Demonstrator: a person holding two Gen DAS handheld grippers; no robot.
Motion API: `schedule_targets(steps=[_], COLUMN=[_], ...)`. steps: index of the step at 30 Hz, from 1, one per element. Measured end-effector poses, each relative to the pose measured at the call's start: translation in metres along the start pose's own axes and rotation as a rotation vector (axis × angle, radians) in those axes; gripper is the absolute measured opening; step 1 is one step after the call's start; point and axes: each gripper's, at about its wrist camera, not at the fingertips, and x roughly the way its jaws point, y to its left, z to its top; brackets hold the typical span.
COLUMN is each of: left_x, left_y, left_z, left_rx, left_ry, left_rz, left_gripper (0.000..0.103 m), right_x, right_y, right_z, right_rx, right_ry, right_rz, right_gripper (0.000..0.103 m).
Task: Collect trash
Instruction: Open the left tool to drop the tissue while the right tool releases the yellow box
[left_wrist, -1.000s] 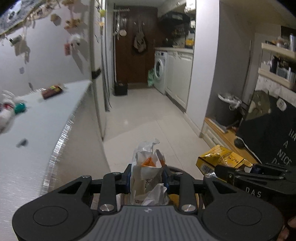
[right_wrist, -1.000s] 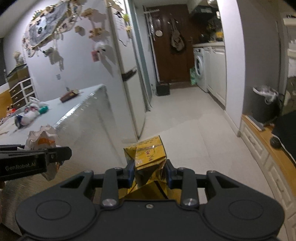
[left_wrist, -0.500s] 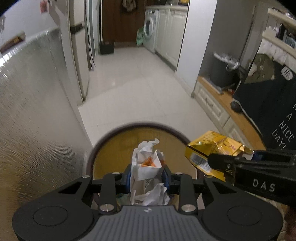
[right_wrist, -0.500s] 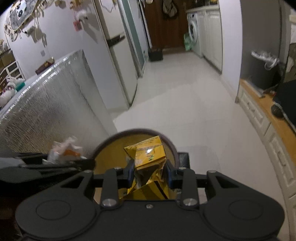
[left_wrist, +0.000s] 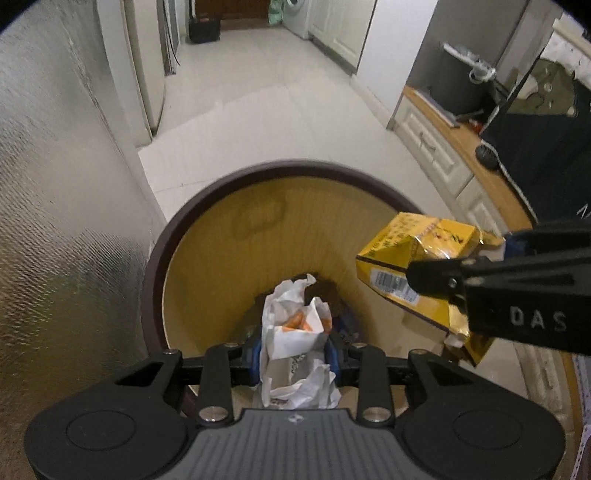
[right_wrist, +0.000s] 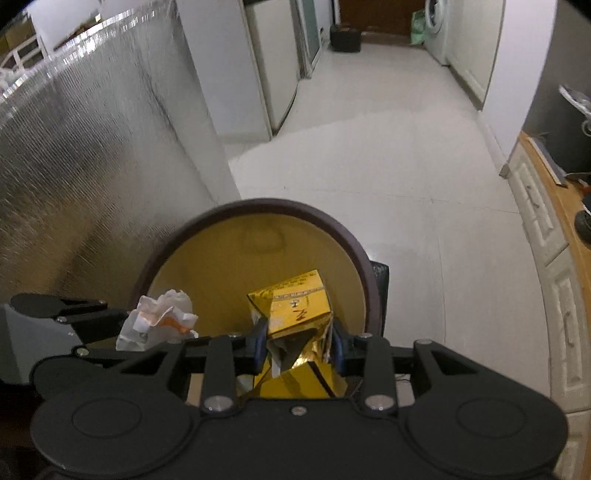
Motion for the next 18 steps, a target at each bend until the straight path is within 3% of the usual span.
schedule_targets(steps=[7, 18], left_x=[0.025, 0.039], left_y=[0.006, 0.008], left_z=[-0.008, -0.009], left_rx=[0.042, 0.08], left_ry=[0.077, 0.125], left_rz=[-0.018, -0.008], left_gripper=[0.036, 0.039], right_x=[0.039, 0.065], right_y=[0.012, 0.01], right_z=[0.008, 0.005], right_rx=[-0.051, -0.095], right_ry=[0.095, 0.222], right_rz=[-0.003, 0.002], right_gripper=[0.035, 0.041])
